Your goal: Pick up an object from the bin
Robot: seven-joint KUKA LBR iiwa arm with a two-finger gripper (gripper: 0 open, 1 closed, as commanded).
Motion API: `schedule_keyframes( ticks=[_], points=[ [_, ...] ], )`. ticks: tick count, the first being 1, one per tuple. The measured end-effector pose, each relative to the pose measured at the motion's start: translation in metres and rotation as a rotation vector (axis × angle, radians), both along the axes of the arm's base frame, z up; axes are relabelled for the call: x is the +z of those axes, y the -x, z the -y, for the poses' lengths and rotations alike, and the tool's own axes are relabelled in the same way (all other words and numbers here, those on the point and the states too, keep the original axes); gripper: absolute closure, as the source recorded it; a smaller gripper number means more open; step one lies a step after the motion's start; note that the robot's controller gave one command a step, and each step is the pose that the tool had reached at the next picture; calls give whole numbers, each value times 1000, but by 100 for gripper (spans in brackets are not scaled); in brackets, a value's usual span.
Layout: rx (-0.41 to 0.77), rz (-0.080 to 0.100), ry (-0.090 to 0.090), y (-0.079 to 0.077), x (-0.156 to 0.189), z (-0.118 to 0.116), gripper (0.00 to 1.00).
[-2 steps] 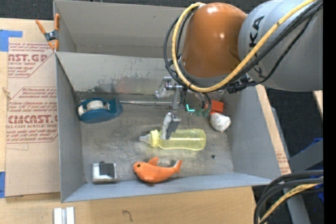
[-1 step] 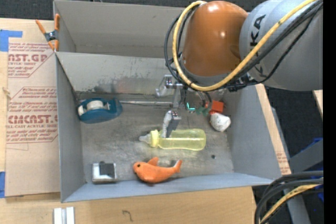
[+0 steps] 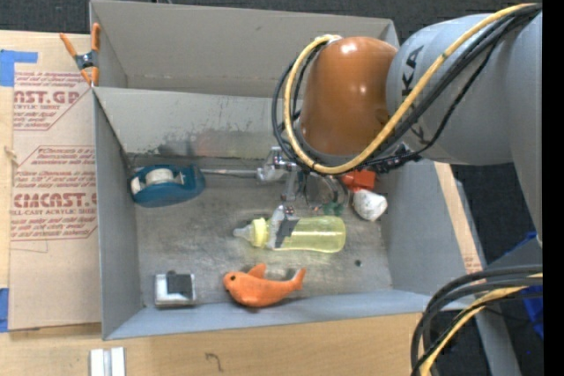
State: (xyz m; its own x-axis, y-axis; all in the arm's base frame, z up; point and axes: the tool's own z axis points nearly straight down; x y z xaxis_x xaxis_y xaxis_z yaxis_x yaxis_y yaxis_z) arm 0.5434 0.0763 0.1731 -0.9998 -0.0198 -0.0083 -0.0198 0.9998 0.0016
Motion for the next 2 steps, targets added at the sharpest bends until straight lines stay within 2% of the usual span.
schedule_keyframes(
  ticks=[1,2],
  points=[
    [17,-4,0,35,-57,44,0],
    [13,-8,1,43,-70,59,0]
  ],
)
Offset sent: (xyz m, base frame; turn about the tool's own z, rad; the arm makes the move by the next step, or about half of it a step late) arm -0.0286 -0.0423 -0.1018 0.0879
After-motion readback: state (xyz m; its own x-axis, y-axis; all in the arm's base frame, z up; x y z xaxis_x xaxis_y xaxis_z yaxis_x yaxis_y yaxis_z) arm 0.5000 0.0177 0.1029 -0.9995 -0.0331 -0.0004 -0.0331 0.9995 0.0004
